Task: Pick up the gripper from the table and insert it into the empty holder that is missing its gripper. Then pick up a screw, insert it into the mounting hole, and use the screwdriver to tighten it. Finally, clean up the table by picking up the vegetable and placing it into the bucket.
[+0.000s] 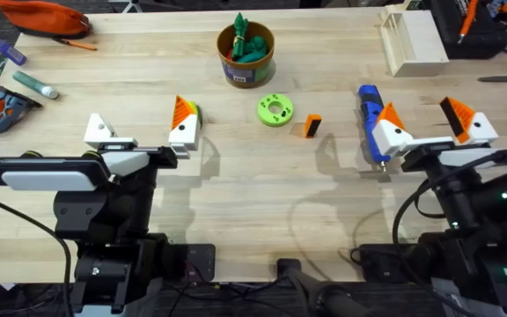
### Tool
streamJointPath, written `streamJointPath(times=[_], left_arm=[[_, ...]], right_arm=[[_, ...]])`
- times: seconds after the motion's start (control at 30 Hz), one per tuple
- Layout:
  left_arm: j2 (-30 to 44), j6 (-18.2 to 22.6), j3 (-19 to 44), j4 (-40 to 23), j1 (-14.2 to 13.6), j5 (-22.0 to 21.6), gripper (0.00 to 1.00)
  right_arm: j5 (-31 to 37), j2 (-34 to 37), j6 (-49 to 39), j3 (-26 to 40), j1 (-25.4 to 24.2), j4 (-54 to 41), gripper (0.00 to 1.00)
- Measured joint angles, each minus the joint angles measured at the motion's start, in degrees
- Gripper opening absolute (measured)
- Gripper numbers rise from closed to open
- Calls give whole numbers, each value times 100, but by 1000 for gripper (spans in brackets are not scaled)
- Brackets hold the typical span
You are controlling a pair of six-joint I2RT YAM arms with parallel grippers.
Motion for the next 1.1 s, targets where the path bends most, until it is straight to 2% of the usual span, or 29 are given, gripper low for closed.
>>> streamJointPath(times=[0.43,0.53,0.63,0.73,0.9,1.1], left_arm=[[2,-1,0,32,0,-1,986],[2,0,0,330,0,-2,986],[0,-2,4,775,0,-2,986],[2,-2,64,774,0,-2,986],[177,-2,750,249,0,-7,985],[1270,7,2282,-544,0,-13,985]], right_arm=[[-2,0,0,0,0,16,992],[-2,0,0,0,0,212,991],[-2,0,0,0,0,856,991],[-1,0,0,71,0,1040,991],[44,24,0,666,0,763,992],[103,513,0,1924,0,-5,991]])
